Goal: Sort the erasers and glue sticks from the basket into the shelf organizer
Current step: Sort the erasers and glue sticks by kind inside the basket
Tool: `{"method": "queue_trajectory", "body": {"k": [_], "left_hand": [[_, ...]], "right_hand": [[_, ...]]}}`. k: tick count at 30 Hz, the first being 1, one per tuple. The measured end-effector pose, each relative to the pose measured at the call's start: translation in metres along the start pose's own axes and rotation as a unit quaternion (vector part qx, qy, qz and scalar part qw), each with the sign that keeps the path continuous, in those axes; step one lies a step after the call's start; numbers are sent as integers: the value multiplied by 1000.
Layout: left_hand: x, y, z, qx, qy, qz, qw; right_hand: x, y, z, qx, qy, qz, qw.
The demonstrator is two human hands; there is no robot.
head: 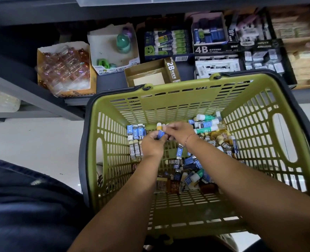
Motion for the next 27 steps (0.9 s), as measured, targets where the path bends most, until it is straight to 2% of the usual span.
{"method": "queue_trajectory", "body": {"k": [3, 7, 10, 13, 19, 24, 27], "left_hand": [[2, 3, -4, -17, -4, -7, 1000], [4, 0, 5, -10, 50, 31, 998], [2, -1, 10, -23, 69, 43, 996], [-2, -1, 9, -16, 56, 55, 997], [-4, -1, 7, -6, 46, 55, 997], [-5, -3, 7, -5, 45, 62, 997], [-5, -5, 9, -7, 49, 66, 997]], "right_hand": [[0, 7, 6, -22, 21, -40, 999], [-6, 22, 12, -12, 75, -81, 994], [-8, 25, 8, 35, 77, -74, 994], [-11, 23, 7, 59, 100, -73, 991], [-11, 13, 7, 160, 86, -66, 981], [-12, 12, 10, 147, 86, -52, 984], [-11, 11, 15, 180, 103, -45, 977]]}}
Point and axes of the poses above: each hand's wrist, its own x-axis away from the middle knuckle, its own z-axis out of the back of the hand, y = z × x, the point moved 6 cm from there along -x, towards the middle knuckle, and after that the axes turned 3 degrees about z, right-handed, at the moved point
